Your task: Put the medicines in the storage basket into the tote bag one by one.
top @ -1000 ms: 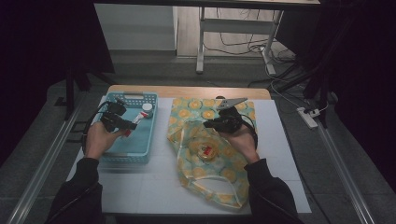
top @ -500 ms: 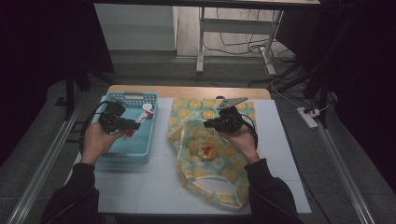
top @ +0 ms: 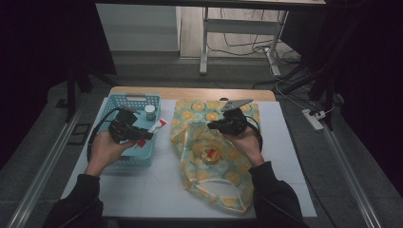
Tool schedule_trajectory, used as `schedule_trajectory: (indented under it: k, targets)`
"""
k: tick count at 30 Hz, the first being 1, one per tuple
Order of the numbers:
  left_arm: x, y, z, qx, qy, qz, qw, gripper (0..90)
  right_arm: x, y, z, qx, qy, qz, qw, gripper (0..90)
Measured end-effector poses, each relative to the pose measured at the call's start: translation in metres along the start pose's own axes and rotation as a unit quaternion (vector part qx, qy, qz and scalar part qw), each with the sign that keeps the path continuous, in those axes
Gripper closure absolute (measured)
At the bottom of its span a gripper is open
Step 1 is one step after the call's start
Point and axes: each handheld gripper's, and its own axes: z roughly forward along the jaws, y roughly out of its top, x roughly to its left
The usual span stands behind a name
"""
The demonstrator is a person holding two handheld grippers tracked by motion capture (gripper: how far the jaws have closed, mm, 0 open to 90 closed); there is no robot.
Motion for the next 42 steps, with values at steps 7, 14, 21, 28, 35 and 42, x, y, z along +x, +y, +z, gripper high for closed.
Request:
schedule_trajectory:
  k: [7, 14, 21, 28, 35, 42]
  targets:
    - [-0.017, 0.004, 0.012, 0.011, -0.015, 0.022, 0.9996, 73.2, 0.000, 0.000, 0.000, 0.000, -0.001, 0.000, 1.0000, 89.4]
    - [-0.035, 0.011, 0.022, 0.012, -0.035, 0.045, 0.9983, 73.2, 0.000, 0.000, 0.000, 0.000, -0.002, 0.000, 1.0000, 89.4]
    - [-0.056, 0.020, 0.039, 0.022, -0.055, 0.068, 0.9959, 73.2, 0.000, 0.000, 0.000, 0.001, -0.003, -0.001, 1.0000, 89.4]
    - [-0.068, 0.025, 0.057, 0.033, -0.067, 0.078, 0.9941, 73.2, 0.000, 0.001, -0.001, -0.002, -0.004, -0.001, 1.0000, 89.4]
    - [-0.084, 0.034, 0.076, 0.041, -0.076, 0.097, 0.9915, 73.2, 0.001, 0.001, -0.002, -0.005, -0.004, -0.001, 1.0000, 89.4]
    - [-0.097, 0.044, 0.094, 0.050, -0.086, 0.106, 0.9894, 73.2, 0.001, 0.002, -0.002, -0.005, -0.004, -0.002, 1.0000, 89.4]
